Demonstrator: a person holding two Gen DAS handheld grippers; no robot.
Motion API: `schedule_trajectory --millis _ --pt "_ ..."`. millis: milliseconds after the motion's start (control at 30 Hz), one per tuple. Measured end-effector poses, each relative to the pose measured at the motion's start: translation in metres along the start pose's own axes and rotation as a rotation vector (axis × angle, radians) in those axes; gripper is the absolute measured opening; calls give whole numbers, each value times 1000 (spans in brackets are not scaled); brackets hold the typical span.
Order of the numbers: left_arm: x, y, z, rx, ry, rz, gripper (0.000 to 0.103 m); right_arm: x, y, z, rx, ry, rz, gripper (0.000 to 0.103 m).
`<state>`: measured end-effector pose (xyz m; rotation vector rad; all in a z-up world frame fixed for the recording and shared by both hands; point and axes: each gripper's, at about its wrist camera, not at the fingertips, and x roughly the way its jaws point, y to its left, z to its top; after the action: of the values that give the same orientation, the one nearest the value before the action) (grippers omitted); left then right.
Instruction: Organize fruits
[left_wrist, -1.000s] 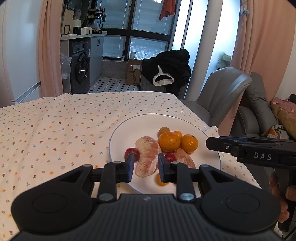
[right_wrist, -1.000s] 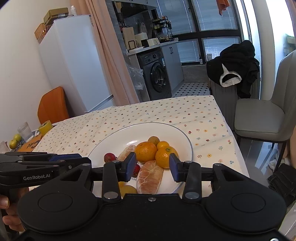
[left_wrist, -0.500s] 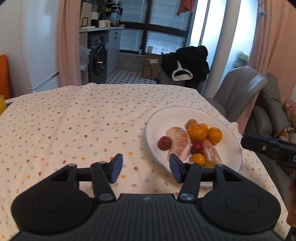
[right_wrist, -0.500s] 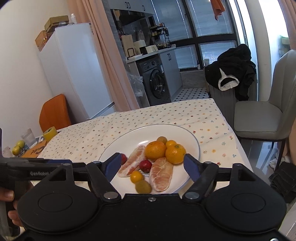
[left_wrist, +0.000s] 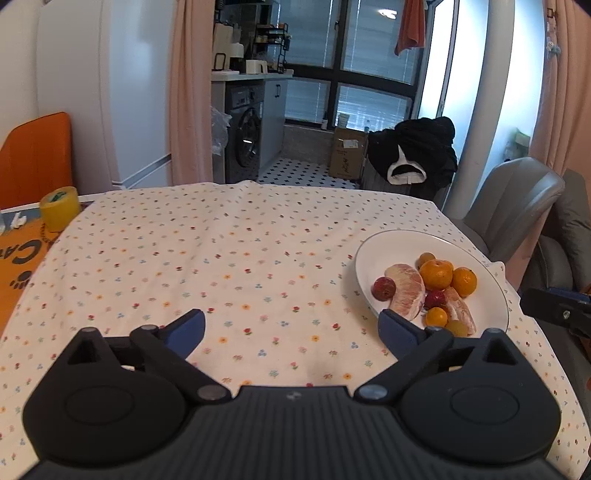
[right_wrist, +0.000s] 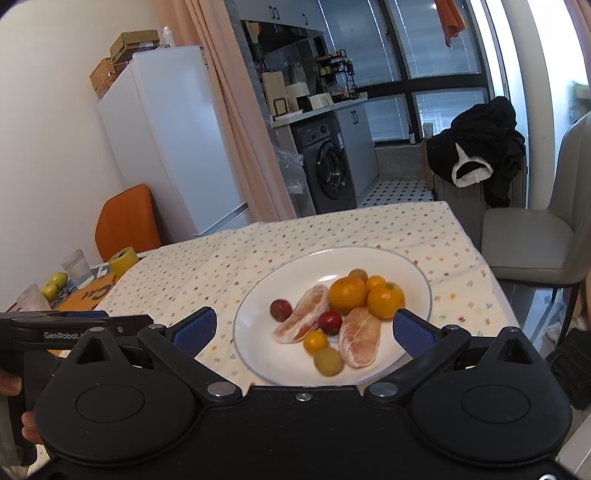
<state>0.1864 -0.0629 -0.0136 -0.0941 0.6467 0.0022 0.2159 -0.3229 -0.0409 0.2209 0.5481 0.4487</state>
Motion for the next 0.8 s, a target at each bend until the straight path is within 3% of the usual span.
schedule_trajectory --millis 433,800 --pt "-44 22 -19 -56 -19 51 101 -16 24 -6 -54 68 47 103" --pt "-83 43 -36 -100 -32 95 101 -37 48 -4 -113 51 74 103"
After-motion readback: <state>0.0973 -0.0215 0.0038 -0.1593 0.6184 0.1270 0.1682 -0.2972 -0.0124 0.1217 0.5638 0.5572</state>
